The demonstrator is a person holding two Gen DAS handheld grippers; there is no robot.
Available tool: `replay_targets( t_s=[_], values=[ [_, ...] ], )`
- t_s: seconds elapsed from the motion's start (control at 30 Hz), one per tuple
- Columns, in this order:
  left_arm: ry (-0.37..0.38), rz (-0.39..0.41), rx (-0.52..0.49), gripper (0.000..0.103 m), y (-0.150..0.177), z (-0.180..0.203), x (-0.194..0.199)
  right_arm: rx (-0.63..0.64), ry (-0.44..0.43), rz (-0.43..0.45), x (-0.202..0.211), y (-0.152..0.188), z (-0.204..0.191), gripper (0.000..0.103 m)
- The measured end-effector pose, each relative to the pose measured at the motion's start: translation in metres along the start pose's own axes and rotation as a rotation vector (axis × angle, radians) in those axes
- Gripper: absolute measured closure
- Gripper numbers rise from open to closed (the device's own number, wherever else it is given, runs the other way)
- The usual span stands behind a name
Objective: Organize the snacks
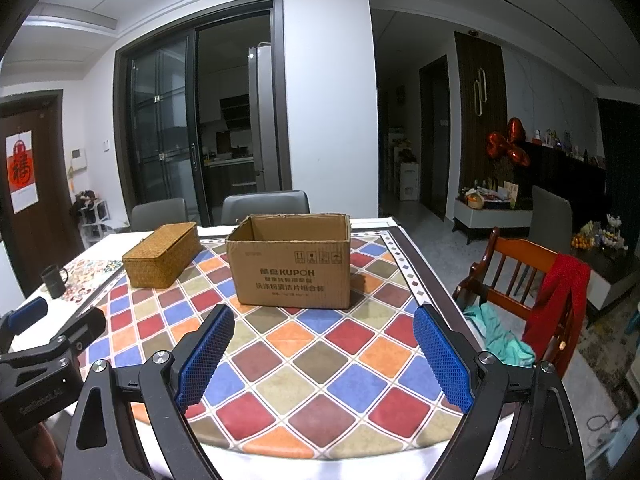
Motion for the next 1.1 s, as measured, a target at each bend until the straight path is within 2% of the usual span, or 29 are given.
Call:
replay_targets(
  t_s=[1.1],
  values=[
    [-0.007, 0.005, -0.009, 0.002, -0.0028, -0.0015, 0.0013, -0.004, 0.001, 0.002, -0.0001, -0.0006, 0.0018, 0.011]
  ],
)
Point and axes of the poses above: each gripper's, at about its wrist camera, not at the fingertips, and x roughly against the way its jaws point, z to its right, y to its underside, the point moved 10 cm from there along -x, roughly the way its jaws point, and after that the axes turned 3 degrees about -y, right-handed, at the moved point
